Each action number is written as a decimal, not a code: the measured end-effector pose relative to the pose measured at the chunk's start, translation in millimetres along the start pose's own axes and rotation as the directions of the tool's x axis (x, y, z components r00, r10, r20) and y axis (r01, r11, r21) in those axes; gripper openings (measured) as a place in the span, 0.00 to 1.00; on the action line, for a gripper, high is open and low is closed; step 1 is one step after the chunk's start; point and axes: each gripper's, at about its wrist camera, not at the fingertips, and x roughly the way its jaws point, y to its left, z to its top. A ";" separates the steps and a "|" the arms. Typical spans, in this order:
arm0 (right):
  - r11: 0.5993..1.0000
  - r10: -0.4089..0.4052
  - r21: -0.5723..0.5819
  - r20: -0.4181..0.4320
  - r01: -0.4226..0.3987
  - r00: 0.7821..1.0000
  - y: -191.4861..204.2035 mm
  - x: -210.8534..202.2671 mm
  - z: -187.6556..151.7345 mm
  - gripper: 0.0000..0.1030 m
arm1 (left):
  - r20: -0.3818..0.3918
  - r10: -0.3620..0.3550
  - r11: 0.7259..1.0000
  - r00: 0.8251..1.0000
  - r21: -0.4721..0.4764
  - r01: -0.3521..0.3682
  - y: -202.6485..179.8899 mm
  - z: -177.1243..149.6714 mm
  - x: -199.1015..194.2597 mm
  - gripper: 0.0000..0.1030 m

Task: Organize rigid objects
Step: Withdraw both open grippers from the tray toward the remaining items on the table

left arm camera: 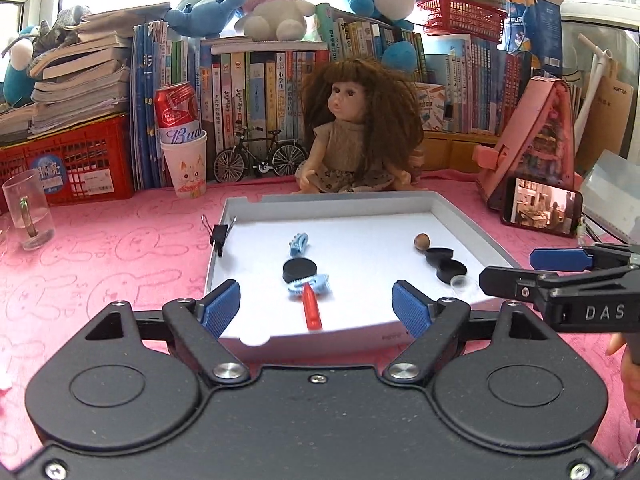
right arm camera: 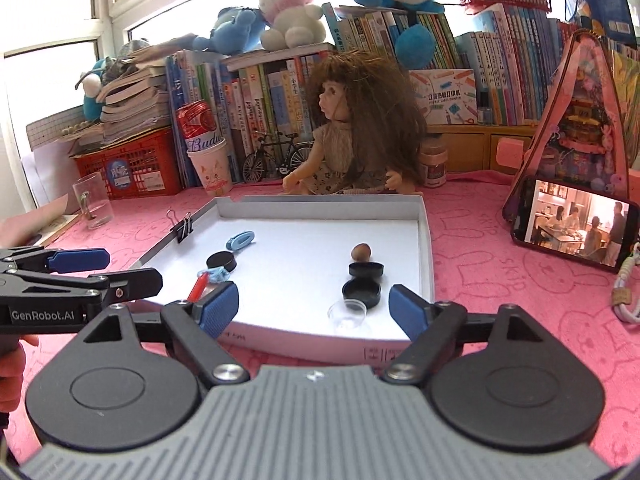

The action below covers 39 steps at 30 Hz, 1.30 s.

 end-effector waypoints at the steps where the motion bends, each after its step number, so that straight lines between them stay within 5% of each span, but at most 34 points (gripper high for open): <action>1: 1.000 -0.002 -0.008 0.002 0.002 1.000 1.8 -2.9 -2.6 0.88 | -0.002 -0.002 1.000 1.000 0.001 0.002 0.0 -1.8 -1.7 0.80; 26: 0.995 -0.003 -0.096 -0.020 0.001 1.000 27.3 -39.8 -57.7 0.90 | -0.046 0.009 1.000 0.999 0.024 -0.007 4.7 -63.3 -62.2 0.80; 39: 0.985 0.099 -0.142 0.009 -0.096 0.995 32.7 -79.7 -80.4 0.90 | -0.092 -0.027 0.998 0.995 0.046 0.032 13.4 -91.0 -90.7 0.80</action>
